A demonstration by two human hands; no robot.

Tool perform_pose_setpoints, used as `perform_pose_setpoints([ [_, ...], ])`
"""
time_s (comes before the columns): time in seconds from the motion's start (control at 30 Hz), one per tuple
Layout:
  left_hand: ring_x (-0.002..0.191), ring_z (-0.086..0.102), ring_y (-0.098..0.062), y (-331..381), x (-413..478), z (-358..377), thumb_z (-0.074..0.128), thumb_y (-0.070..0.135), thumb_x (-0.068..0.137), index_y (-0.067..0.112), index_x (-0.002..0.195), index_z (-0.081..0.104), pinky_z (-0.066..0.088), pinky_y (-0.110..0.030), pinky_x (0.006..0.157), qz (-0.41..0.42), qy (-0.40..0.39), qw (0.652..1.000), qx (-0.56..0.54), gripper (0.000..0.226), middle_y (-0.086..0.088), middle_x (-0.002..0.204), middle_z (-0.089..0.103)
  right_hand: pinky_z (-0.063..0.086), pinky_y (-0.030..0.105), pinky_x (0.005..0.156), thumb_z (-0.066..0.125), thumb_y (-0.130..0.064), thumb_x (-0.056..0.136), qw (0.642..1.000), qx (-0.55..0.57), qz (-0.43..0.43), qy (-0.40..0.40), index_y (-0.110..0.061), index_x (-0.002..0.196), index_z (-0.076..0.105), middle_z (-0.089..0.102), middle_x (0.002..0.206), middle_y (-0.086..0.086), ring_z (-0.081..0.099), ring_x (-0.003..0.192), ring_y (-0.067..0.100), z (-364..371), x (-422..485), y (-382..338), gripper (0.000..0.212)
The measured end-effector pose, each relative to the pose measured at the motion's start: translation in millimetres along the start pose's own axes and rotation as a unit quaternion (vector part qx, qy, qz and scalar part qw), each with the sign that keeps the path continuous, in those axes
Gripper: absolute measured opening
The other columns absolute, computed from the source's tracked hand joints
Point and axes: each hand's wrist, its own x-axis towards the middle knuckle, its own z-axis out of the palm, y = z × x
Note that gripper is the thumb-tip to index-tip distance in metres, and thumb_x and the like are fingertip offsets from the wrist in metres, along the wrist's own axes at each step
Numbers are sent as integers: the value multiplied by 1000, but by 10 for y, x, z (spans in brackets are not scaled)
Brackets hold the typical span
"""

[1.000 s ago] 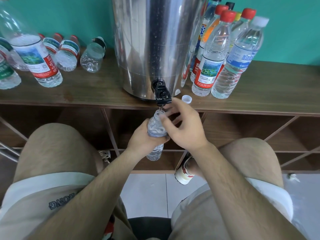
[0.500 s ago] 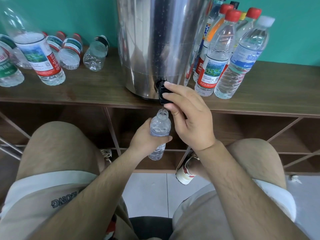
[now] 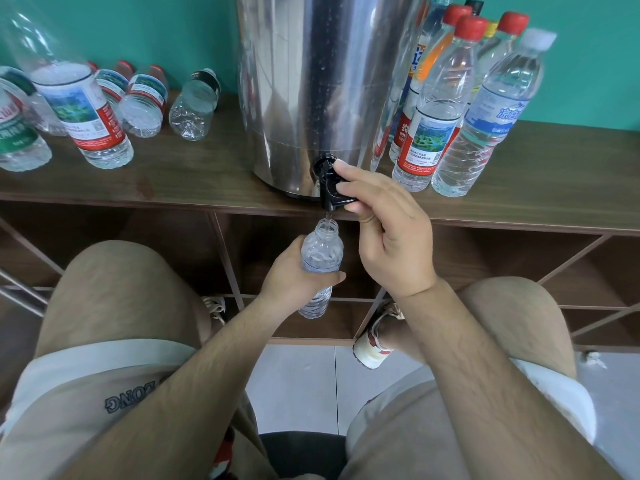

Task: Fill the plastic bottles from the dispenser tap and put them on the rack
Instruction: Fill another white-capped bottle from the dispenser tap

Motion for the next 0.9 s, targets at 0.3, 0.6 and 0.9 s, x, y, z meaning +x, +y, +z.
perform_pose_setpoints([
  [0.3, 112, 66, -12, -23, 23, 14, 95, 36, 68, 32, 127, 57, 58, -43, 100, 5, 7, 1000, 8, 71, 13, 118, 68, 56, 53, 99, 44, 1, 106, 1000, 17, 23, 10, 3, 118, 71, 69, 134, 14, 65, 129, 21, 25, -55, 34, 30],
  [0.6, 112, 66, -12, -34, 26, 9, 96, 34, 69, 32, 130, 57, 57, -37, 97, 12, 2, 1000, 4, 73, 13, 118, 69, 53, 37, 107, 46, 0, 106, 998, 22, 49, 32, 4, 115, 72, 71, 130, 13, 66, 128, 19, 21, -29, 5, 28],
  [0.9, 109, 66, -9, -32, 40, 2, 95, 35, 69, 34, 128, 56, 53, -23, 85, 23, 7, 1000, 7, 71, 15, 116, 67, 55, 35, 105, 47, -3, 107, 997, 20, 57, 41, 5, 114, 72, 72, 126, 14, 67, 124, 18, 6, 33, -39, 27],
])
